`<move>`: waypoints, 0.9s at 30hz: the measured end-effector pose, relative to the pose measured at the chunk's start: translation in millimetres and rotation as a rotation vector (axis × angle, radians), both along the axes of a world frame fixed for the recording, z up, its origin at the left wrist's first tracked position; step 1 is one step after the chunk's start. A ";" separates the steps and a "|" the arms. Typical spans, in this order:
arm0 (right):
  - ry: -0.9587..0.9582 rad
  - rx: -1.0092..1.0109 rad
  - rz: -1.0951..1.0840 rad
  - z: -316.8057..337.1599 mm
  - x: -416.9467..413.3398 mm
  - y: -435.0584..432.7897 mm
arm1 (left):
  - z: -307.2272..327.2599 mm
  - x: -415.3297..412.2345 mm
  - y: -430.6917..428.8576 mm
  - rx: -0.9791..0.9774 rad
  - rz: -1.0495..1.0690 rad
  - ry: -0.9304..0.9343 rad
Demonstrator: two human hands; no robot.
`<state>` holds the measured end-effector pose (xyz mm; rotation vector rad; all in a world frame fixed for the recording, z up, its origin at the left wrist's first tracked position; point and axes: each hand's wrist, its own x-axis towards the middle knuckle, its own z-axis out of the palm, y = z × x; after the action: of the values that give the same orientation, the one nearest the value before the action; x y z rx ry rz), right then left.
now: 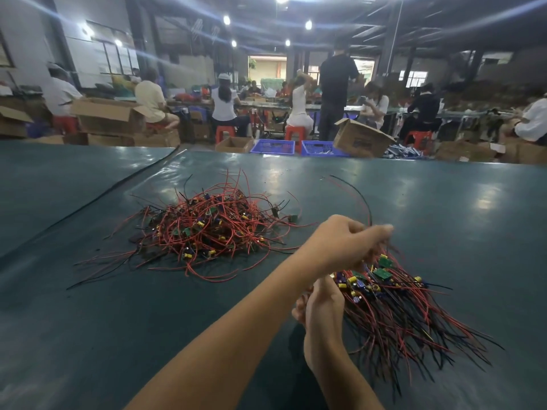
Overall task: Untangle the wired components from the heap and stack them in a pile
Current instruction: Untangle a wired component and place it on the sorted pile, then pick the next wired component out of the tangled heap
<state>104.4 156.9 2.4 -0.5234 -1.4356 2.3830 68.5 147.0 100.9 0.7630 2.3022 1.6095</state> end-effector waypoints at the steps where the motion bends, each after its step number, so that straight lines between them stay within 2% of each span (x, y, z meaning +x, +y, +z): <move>1: 0.015 0.031 0.006 0.0 0.8 -0.1 | -6.7 -4.6 0.1 -0.171 0.074 0.161; 3: 0.047 0.083 0.024 -0.8 2.0 0.8 | -21.2 -12.0 -9.6 -0.371 0.227 0.406; 8: 0.008 0.176 -0.035 -2.2 -3.3 2.8 | -57.0 -25.7 -66.5 -0.217 0.488 0.609; 12: 0.029 0.230 0.000 -5.8 -2.0 1.3 | -71.3 -45.9 -120.3 -0.338 0.695 0.768; 15: 0.042 0.295 0.004 -7.3 -1.9 1.0 | -70.5 -59.5 -148.0 -0.307 0.801 0.733; 19: 0.075 0.372 -0.006 -10.8 -2.9 -0.4 | -73.5 -76.1 -172.2 -0.274 0.910 0.541; 23: 0.077 0.398 0.007 -11.5 -3.9 -2.3 | -87.9 -86.4 -180.1 -0.619 0.811 0.453; 27: 0.076 0.409 0.016 -12.8 -4.8 -1.3 | -89.5 -97.7 -182.3 -0.761 0.835 0.375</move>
<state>99.6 155.7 -10.4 -0.3129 -1.8294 2.0122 -29.2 -35.3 11.4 -0.1326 3.4192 0.6088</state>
